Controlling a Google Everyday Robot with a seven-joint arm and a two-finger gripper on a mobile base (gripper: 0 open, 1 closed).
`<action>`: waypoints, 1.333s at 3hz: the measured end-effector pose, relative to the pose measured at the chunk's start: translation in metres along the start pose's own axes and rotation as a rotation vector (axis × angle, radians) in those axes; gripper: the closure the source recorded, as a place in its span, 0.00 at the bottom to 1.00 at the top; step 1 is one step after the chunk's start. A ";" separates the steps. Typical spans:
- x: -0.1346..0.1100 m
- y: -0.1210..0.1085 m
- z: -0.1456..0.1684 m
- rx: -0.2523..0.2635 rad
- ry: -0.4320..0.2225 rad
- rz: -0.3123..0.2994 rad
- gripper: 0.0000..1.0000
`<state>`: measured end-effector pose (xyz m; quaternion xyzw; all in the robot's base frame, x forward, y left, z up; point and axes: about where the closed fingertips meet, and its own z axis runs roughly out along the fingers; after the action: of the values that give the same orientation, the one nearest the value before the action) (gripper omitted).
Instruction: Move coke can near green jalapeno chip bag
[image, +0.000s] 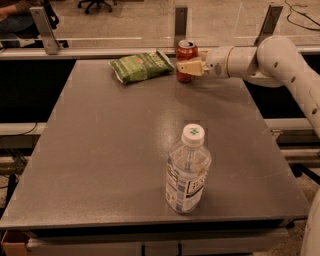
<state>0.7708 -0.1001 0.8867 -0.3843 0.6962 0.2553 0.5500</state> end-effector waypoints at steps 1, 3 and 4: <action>0.001 0.001 0.009 -0.020 -0.011 0.013 0.36; 0.001 0.005 0.015 -0.040 -0.021 0.029 0.00; -0.003 0.010 0.011 -0.053 -0.017 0.022 0.00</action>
Offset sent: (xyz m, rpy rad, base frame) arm 0.0081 0.0113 -0.0057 0.0416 0.0195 0.0302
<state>0.7692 -0.0852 0.8865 -0.3888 0.6885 0.2828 0.5429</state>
